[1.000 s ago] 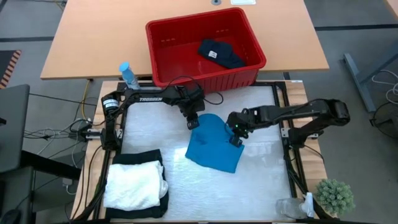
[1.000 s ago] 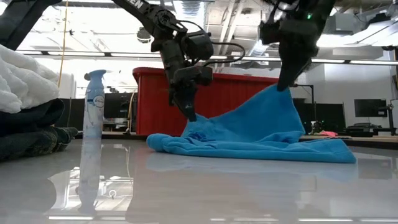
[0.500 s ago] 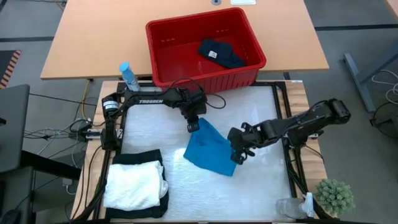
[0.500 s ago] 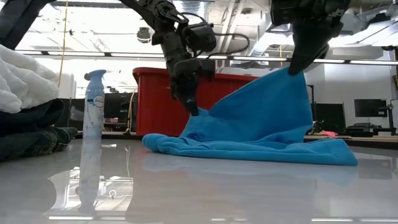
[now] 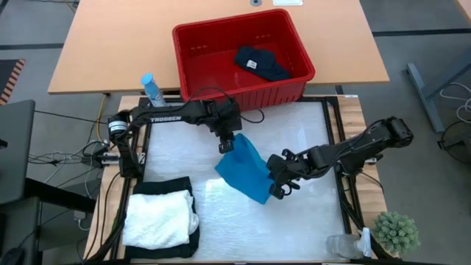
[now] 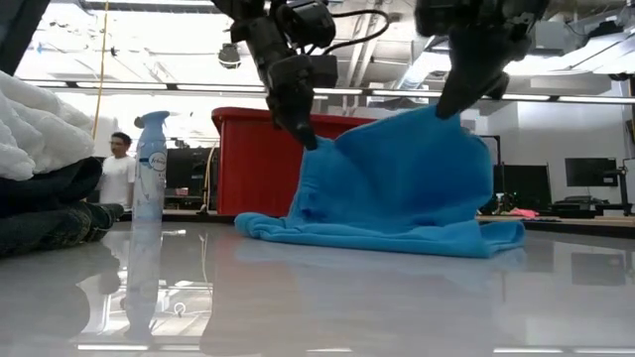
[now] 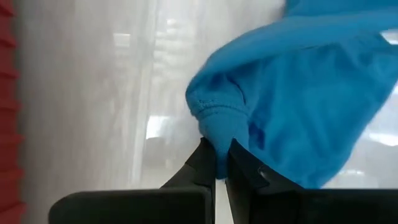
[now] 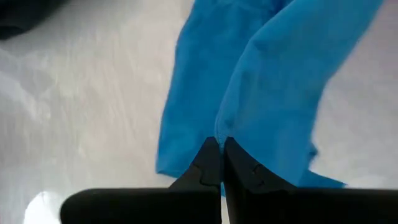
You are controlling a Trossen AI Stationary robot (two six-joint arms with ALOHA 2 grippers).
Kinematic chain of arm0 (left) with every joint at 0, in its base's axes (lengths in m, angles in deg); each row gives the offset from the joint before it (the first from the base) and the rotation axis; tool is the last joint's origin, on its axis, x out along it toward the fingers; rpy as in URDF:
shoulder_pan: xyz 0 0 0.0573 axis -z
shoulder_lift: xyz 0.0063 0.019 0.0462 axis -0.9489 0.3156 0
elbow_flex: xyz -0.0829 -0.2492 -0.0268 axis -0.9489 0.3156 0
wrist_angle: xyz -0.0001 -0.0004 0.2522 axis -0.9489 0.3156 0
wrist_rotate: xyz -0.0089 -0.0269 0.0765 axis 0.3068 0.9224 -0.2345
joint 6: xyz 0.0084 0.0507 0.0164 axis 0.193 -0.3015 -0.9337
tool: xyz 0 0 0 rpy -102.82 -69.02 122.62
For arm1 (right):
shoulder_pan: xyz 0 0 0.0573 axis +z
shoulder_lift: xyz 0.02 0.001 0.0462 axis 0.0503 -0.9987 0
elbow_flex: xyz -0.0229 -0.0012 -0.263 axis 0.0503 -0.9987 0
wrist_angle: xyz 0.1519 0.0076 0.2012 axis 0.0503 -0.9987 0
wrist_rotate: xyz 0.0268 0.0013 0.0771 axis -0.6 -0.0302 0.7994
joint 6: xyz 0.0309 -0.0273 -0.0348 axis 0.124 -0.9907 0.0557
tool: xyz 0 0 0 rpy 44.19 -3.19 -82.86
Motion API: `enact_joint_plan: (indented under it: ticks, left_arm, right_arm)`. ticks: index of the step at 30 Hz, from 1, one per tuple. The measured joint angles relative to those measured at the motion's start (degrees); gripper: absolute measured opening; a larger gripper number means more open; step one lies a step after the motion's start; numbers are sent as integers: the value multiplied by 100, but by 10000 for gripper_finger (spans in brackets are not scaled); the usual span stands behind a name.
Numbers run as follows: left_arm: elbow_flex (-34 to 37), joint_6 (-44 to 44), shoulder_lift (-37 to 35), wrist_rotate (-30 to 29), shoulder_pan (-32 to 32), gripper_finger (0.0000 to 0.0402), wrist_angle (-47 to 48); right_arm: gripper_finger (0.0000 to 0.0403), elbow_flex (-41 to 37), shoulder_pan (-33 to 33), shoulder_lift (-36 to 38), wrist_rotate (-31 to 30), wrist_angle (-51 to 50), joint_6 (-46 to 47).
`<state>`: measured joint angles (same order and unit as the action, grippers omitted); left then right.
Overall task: Fold Laundry from Bin
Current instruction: Fold the blue shorts from the red bin
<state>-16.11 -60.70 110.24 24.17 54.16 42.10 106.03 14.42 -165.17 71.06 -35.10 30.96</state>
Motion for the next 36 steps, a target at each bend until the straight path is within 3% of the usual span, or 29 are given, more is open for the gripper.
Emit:
enact_joint_plan:
  ticks: [4,11,36]
  left_arm:
    - [0,-173,0,-18,154,2,260]
    - [0,-620,0,-653,480,2,879]
    - [26,-1423,0,-680,1627,3,1663]
  right_arm:
    - [22,2,72,-519,238,503,-69]
    - [22,202,309,-1206,338,788,-49]
    - [22,232,546,-1572,517,923,-24]
